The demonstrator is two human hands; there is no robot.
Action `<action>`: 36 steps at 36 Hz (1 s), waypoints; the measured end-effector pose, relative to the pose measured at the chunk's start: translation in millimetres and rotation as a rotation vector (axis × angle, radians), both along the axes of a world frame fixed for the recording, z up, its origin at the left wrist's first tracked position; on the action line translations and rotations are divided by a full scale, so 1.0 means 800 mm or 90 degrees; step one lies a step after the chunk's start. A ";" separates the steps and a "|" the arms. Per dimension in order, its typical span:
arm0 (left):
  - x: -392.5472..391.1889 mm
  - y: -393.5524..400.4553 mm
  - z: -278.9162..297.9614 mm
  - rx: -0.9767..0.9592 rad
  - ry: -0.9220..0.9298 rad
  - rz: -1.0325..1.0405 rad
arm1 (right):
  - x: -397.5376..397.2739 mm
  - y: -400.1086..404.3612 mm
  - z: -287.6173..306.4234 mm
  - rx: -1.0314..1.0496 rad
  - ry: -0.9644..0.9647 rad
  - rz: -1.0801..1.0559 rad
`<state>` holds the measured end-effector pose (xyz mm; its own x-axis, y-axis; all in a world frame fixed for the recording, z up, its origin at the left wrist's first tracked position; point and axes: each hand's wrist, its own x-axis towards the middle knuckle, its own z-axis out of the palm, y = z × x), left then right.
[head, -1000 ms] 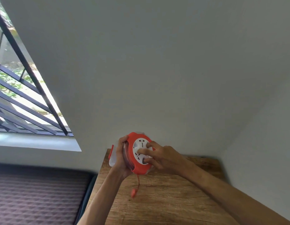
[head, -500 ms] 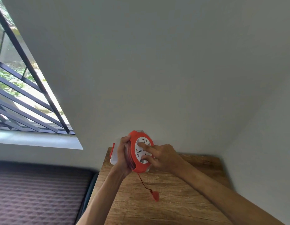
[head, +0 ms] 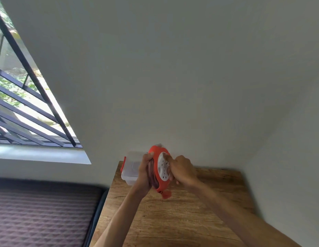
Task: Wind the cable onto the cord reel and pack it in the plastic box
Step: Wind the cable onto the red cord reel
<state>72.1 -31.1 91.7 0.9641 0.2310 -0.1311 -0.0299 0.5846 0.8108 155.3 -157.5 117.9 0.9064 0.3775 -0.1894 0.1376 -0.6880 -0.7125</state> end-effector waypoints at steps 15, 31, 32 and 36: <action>-0.005 0.027 -0.011 -0.070 0.103 0.048 | 0.018 -0.050 -0.007 -0.061 -0.466 0.450; -0.015 0.025 0.010 -0.062 0.091 -0.001 | 0.016 -0.043 0.013 -0.030 -0.453 0.503; -0.016 0.023 0.013 -0.053 0.079 -0.012 | 0.015 -0.042 0.015 -0.019 -0.442 0.498; -0.019 0.020 0.018 -0.041 0.055 -0.045 | 0.018 -0.043 0.028 -0.024 -0.423 0.533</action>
<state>57.0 -15.4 106.4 0.9623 0.1515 -0.2261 0.0808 0.6340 0.7691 169.5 -191.7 140.1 0.2874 0.9316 0.2226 0.9289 -0.2145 -0.3017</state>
